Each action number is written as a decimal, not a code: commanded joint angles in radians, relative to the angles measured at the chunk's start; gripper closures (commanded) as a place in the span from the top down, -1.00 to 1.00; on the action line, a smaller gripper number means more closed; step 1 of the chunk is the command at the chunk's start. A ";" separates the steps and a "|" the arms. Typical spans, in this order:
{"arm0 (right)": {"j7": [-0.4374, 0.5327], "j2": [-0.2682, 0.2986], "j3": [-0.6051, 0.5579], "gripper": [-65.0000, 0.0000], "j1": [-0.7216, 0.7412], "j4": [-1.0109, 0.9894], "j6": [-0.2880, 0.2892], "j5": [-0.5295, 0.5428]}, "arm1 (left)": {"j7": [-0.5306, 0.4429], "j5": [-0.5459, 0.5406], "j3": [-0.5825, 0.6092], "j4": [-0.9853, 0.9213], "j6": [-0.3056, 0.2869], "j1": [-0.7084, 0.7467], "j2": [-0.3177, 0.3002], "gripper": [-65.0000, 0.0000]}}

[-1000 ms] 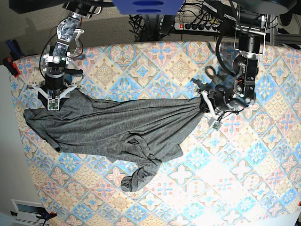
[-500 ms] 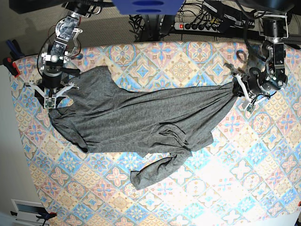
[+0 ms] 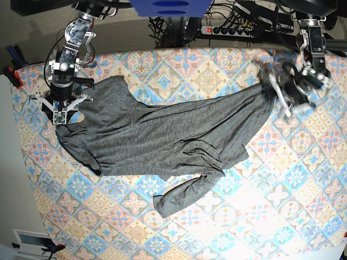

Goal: Layout the t-shirt on the table in an organized manner, then fold the t-shirt properly
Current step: 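Release the shirt and move the left gripper to the shirt's middle, then grasp the shirt edge with the left gripper and the hem with the right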

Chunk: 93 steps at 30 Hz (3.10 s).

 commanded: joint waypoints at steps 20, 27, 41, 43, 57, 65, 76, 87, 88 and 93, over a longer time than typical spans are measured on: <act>0.023 0.006 0.003 -0.37 -0.022 0.023 -0.012 0.004 | -0.022 0.009 0.430 -0.372 0.006 -0.563 0.013 0.06; 0.023 0.006 0.005 -0.37 -0.024 0.025 -0.012 0.004 | -0.169 0.009 0.577 -0.642 0.012 -0.714 0.017 0.06; 0.023 0.006 0.005 -0.37 -0.027 0.025 -0.012 0.004 | -0.387 0.199 0.763 -1.040 0.008 -0.792 0.142 -0.17; 0.023 0.006 0.003 -0.37 -0.027 0.025 -0.012 0.004 | -0.387 0.216 0.746 -1.041 0.015 -0.790 0.144 -0.50; 0.023 0.006 -0.003 -0.37 -0.025 0.016 -0.012 0.004 | -0.496 0.352 0.209 -1.178 0.072 -0.675 0.046 -0.86; 0.023 0.006 -0.004 -0.37 -0.025 0.016 -0.012 0.004 | -0.548 0.360 0.072 -1.182 0.072 -0.619 0.012 -0.86; 0.023 0.006 -0.004 -0.37 -0.025 0.022 -0.012 0.004 | -0.525 0.360 0.071 -1.178 0.080 -0.692 0.013 -0.77; 0.028 0.008 -0.020 -0.11 -0.025 0.022 -0.010 0.004 | -0.298 0.349 0.075 -0.515 0.051 -0.442 0.072 -0.01; 0.025 0.009 -0.040 -0.03 -0.025 0.022 -0.010 0.004 | -0.299 0.351 0.071 -0.431 0.029 -0.410 0.087 0.01; 0.025 0.040 -0.133 0.06 -0.021 0.022 -0.010 0.007 | -0.296 0.351 0.071 -0.200 -0.009 -0.318 0.104 0.02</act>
